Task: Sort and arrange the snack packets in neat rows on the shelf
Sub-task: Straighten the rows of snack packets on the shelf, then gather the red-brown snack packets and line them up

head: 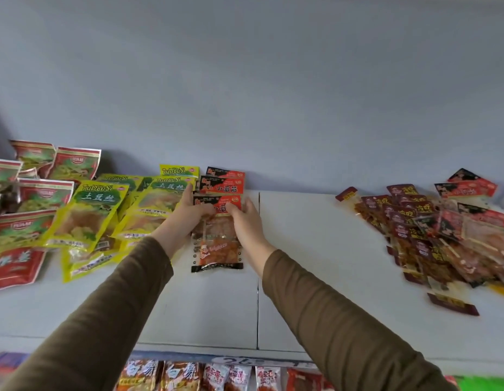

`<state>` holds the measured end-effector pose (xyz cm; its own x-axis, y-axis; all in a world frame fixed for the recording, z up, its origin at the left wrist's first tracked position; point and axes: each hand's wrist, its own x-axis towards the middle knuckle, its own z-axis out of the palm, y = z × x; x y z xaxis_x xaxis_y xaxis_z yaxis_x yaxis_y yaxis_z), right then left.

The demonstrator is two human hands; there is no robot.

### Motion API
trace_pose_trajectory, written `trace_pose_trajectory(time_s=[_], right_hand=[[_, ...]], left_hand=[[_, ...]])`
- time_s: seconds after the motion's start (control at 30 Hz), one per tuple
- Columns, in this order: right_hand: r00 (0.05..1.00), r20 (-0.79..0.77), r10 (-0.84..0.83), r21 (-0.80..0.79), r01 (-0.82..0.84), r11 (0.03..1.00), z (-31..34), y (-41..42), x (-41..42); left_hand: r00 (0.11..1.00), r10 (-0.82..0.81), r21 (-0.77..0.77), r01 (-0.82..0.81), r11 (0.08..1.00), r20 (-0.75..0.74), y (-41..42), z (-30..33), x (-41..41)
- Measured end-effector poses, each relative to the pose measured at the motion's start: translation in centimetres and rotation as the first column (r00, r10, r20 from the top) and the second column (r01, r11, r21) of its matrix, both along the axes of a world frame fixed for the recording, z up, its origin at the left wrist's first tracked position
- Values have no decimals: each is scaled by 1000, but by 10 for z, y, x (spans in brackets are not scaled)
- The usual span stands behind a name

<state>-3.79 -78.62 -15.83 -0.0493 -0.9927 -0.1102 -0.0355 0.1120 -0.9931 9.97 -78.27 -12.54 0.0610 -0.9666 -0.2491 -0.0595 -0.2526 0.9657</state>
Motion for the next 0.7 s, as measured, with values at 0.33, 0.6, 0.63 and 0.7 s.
trace_pose_trajectory(time_s=[0.33, 0.6, 0.63, 0.7], right_hand=[[998, 1, 66, 38, -66, 997, 2, 6, 2], [947, -312, -69, -208, 3, 978, 40, 37, -80], [927, -361, -101, -235, 15, 972, 43, 40, -95], [883, -441, -163, -294, 30, 955, 45, 44, -128]], left_hand=[[892, 132, -196, -50, 979, 432, 4, -1, 1], [772, 193, -419, 103, 902, 606, 12, 19, -45], [769, 179, -433, 137, 891, 613, 13, 22, -58], [777, 120, -436, 211, 875, 618, 14, 25, -86]])
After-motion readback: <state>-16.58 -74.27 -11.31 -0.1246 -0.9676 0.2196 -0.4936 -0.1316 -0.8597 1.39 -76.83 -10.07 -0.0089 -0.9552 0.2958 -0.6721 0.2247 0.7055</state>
